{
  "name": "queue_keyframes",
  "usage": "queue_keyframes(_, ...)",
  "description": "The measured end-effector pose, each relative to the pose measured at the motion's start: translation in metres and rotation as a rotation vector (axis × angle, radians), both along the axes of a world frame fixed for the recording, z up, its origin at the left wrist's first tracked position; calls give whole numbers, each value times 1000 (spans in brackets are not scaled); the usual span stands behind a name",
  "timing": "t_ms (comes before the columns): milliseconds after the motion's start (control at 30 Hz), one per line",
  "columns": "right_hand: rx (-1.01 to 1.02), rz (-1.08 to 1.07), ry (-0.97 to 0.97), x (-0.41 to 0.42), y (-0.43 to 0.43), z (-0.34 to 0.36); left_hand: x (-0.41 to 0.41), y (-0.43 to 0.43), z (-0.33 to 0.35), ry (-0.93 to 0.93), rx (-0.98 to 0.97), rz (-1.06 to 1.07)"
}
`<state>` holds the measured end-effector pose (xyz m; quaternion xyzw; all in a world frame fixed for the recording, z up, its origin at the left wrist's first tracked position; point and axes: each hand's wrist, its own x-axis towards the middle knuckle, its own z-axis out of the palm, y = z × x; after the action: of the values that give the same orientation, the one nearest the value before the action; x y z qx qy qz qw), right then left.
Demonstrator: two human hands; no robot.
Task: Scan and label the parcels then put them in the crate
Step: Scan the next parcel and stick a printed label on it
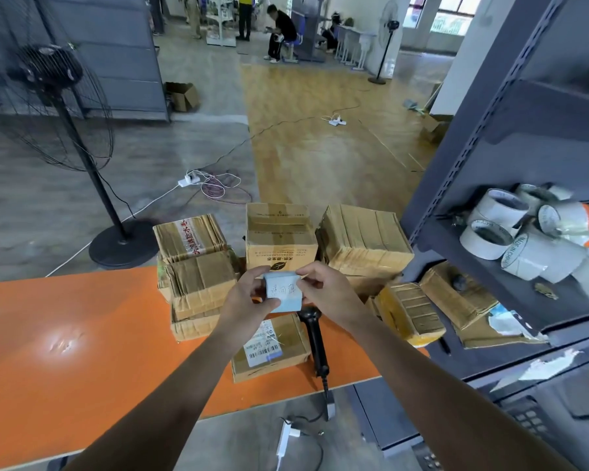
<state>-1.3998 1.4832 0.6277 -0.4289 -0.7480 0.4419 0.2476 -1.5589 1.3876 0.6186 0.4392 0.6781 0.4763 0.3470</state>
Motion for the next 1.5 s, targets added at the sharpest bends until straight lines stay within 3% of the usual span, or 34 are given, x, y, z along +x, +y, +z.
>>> queue_keyframes(400, 127, 43, -22, 5, -2, 5, 7, 13, 4, -7, -60, 41)
queue_keyframes(667, -101, 70, 83, 15, -5, 10, 9, 16, 4, -1, -51, 56)
queue_keyframes(1033, -526, -191, 134, 21, 0, 11, 23, 9, 8, 17, -68, -91)
queue_keyframes(1400, -541, -340, 218, 40, 7, -7, 45, 12, -5, -369, -69, -129)
queue_keyframes(1500, -583, -338, 244, 49, 12, -16, 53, 16, -11, -378, -73, -113)
